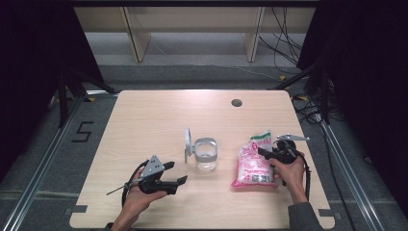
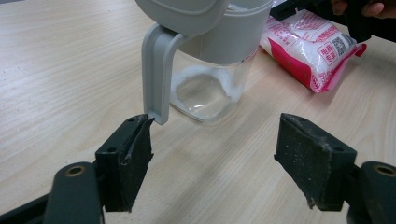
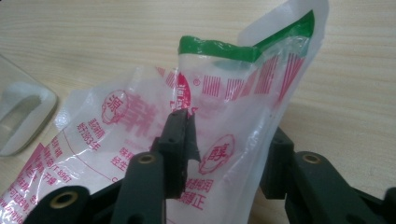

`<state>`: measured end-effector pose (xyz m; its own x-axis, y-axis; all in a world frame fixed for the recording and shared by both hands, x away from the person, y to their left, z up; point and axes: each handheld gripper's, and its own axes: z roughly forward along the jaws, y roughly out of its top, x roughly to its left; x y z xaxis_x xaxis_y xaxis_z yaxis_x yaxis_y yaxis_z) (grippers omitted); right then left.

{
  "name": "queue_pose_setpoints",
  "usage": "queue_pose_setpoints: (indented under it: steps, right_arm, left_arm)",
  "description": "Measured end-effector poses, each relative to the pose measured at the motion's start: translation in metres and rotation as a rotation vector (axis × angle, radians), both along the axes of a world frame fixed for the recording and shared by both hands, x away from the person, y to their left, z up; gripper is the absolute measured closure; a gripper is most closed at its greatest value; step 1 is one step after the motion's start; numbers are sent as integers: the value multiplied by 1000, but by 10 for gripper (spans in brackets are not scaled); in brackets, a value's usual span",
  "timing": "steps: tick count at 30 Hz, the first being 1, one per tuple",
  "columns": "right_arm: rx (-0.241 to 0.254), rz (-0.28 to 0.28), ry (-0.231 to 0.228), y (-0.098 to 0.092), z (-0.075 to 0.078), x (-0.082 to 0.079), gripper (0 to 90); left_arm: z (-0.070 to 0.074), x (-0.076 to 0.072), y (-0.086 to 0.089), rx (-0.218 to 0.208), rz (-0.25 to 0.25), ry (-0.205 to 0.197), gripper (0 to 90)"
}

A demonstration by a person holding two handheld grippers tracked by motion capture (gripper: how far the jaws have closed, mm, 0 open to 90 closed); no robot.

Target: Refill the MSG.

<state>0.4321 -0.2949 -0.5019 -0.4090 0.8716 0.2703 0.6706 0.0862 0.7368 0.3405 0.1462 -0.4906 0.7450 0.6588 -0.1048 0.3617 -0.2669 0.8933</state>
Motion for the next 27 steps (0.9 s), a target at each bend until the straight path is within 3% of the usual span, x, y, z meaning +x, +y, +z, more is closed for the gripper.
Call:
queue_pose_setpoints:
  steps: [5, 6, 10, 12, 14, 15, 17, 22, 23, 24, 27]
  right_arm:
    - [-27, -6, 1, -2, 0, 1, 689]
    - [-24, -2, -2, -2, -1, 1, 703]
    - [-44, -3, -3, -1, -1, 2, 794]
    - [-18, 2, 23, 1, 1, -1, 831]
    - [-36, 6, 17, 2, 1, -1, 853]
    - [-57, 26, -14, 0, 0, 1, 866]
    - [-53, 31, -27, 2, 1, 0, 891]
    - [-69, 32, -34, 1, 3, -1, 892]
    - [-45, 30, -26, 0, 2, -1, 885]
    - [-52, 26, -18, 0, 3, -1, 875]
    - [-33, 34, -11, -1, 1, 0, 829]
  left_arm:
    - [0, -1, 0, -8, 8, 11, 264]
    - [0, 0, 0, 2, -2, -2, 264]
    - [-1, 0, -1, -9, 4, 4, 264]
    - [-1, 0, -1, -11, 8, 12, 264]
    - [-1, -1, -1, -11, 6, 11, 264]
    - [0, -1, -1, -8, 9, 11, 264]
    - [0, -1, 0, -2, 0, 0, 264]
    - [0, -1, 0, -8, 13, 10, 264]
    - [0, -1, 0, -10, 13, 12, 264]
    - [0, 0, 1, 2, 0, -4, 264]
    - [0, 0, 0, -5, 0, 3, 264]
